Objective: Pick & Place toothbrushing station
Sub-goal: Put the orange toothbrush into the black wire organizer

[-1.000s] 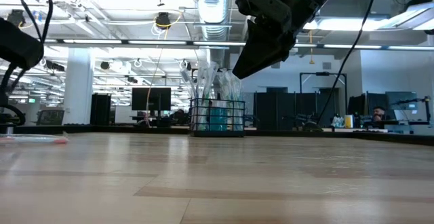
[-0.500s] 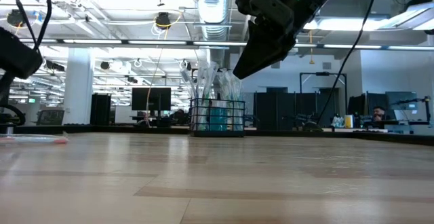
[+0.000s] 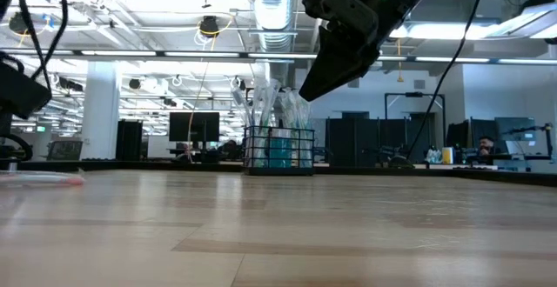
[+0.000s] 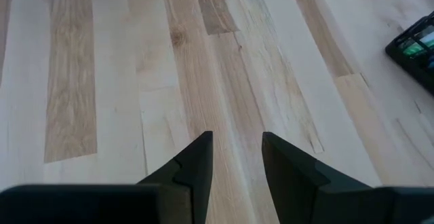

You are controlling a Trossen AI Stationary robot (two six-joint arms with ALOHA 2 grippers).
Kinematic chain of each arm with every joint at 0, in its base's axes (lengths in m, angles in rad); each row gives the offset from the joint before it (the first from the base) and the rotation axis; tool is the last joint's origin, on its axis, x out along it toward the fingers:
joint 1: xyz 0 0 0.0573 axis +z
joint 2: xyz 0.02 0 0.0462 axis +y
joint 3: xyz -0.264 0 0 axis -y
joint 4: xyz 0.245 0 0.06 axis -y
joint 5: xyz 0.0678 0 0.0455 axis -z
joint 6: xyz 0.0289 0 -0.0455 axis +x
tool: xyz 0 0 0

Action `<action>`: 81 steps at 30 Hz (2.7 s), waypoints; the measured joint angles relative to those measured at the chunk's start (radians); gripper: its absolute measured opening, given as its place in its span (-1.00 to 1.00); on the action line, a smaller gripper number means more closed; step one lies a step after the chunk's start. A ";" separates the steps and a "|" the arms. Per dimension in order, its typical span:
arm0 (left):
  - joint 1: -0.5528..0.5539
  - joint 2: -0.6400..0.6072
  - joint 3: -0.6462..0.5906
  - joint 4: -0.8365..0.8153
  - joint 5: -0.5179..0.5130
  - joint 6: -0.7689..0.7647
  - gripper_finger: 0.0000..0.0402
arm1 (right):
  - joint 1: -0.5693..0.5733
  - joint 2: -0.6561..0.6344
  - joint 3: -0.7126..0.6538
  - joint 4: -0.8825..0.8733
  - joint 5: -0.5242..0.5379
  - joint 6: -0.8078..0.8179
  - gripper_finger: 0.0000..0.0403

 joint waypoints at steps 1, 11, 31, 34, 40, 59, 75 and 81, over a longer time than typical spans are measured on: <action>0.006 -0.009 0.010 0.016 0.007 0.000 -0.92 | 0.000 0.000 0.000 0.000 0.000 0.000 -0.42; 0.090 -0.139 0.011 0.305 -0.002 0.006 -0.99 | 0.001 0.000 0.000 0.019 -0.003 -0.104 -0.42; 0.347 -0.178 0.011 0.758 0.042 0.085 -0.98 | 0.124 0.000 0.000 0.404 0.000 -0.685 -0.42; 0.365 -0.178 0.011 0.816 0.043 0.084 -0.98 | 0.130 0.000 0.000 0.433 0.001 -0.749 -0.42; 0.405 -0.149 0.011 0.928 0.042 0.084 -0.98 | 0.140 0.000 0.000 0.467 0.056 -0.857 -0.42; 0.452 0.059 0.011 1.291 0.100 0.058 -0.97 | 0.177 0.000 0.000 0.484 0.109 -1.074 -0.42; 0.452 0.056 0.011 1.315 0.103 0.057 -0.97 | 0.202 0.181 0.067 0.662 0.266 -1.317 -0.42; 0.452 0.056 0.011 1.312 0.121 0.064 -0.99 | 0.218 0.181 0.082 0.650 0.286 -1.350 -0.42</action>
